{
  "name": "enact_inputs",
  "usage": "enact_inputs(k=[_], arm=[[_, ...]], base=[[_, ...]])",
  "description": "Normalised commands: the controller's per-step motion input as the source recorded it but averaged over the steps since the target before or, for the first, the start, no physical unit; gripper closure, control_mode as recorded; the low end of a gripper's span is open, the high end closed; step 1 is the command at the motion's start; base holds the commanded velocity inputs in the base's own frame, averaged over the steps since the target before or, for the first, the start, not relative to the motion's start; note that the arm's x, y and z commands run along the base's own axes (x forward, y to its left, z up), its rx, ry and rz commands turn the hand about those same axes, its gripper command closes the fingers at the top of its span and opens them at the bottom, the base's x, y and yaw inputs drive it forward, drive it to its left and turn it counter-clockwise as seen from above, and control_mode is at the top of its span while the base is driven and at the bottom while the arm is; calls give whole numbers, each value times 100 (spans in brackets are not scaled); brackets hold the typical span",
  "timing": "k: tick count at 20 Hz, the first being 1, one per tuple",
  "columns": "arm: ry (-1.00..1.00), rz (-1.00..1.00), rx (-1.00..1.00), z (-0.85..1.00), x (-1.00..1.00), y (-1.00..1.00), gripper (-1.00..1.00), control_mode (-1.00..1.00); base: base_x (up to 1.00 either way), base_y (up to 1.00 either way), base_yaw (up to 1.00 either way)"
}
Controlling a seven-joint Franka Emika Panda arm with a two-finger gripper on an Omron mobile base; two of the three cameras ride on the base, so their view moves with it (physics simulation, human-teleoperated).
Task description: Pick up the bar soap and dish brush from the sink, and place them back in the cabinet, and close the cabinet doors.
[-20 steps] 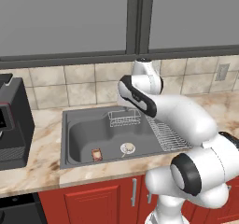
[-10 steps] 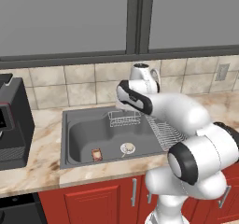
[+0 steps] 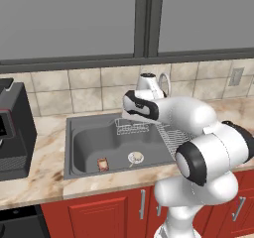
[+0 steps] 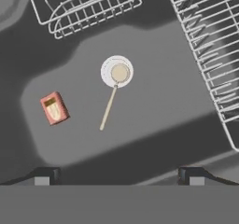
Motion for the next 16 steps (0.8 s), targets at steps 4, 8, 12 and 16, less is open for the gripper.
enact_inputs(k=[4, 8, 12, 16], arm=[[0, 0, 0, -30, 11, 0, -100, -100], [0, 0, 0, -31, 8, 0, -100, -100], [0, 0, 0, -29, 4, 0, -100, -100], [0, 0, 0, -27, 7, 0, -100, -100]], base=[[0, 0, 0], [0, 0, 0], [0, 0, 0], [0, 0, 0]])
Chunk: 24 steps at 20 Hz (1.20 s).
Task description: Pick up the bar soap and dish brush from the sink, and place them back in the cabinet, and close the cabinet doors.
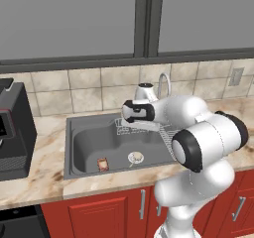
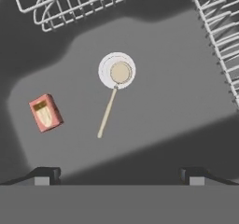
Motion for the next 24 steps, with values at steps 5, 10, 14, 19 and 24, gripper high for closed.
enact_inputs(k=[5, 10, 14, 19, 24], arm=[[0, 0, -3, -33, 4, 0, -100, -100], [0, 0, -4, -31, 2, 0, -100, -100], [0, 0, -1, -28, 7, 0, -100, -100], [0, 0, 0, -24, 11, 0, -100, -100], [0, 0, 0, -17, 25, 0, -100, -100]], base=[[0, 0, 0], [0, 0, 0], [0, 0, 0], [0, 0, 0], [0, 0, 0]])
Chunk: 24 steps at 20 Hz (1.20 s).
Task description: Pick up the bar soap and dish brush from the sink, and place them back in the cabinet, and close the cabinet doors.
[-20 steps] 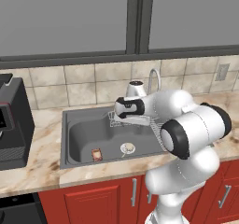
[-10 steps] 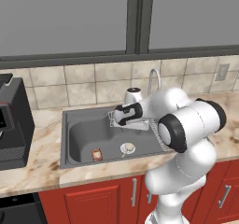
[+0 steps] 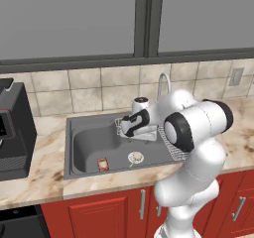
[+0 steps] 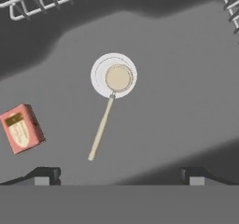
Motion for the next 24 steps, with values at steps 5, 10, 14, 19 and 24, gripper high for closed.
enact_inputs(k=[5, 10, 14, 19, 24], arm=[[0, 0, 0, -16, 25, 0, -100, -100], [0, 0, 0, -17, 22, 0, -100, -100], [0, 0, 0, -18, 21, 0, -100, -100], [0, 0, 0, -19, 22, 0, -100, -100], [0, 0, 0, -22, 20, 0, -100, -100]], base=[[0, 0, 0], [0, 0, 0], [0, 0, 0], [0, 0, 0], [0, 0, 0]])
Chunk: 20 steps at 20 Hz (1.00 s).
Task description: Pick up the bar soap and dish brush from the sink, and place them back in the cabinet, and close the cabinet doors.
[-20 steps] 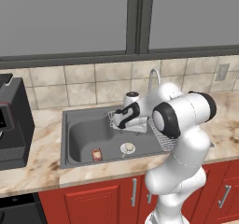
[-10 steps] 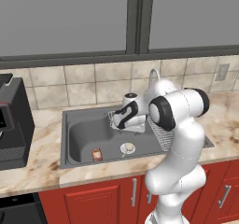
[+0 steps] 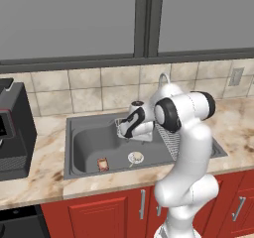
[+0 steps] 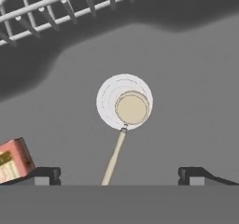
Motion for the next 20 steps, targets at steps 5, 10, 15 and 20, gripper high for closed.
enact_inputs(k=[5, 10, 15, 20], arm=[[0, 0, 0, -26, 12, 0, -100, -100], [0, 0, 0, -30, 12, 0, -100, -100], [0, 0, 0, -29, 6, 0, -100, -100], [0, 0, 0, -27, 2, 0, -100, -100]], base=[[0, 0, 0], [0, 0, 0], [0, 0, 0], [0, 0, 0]])
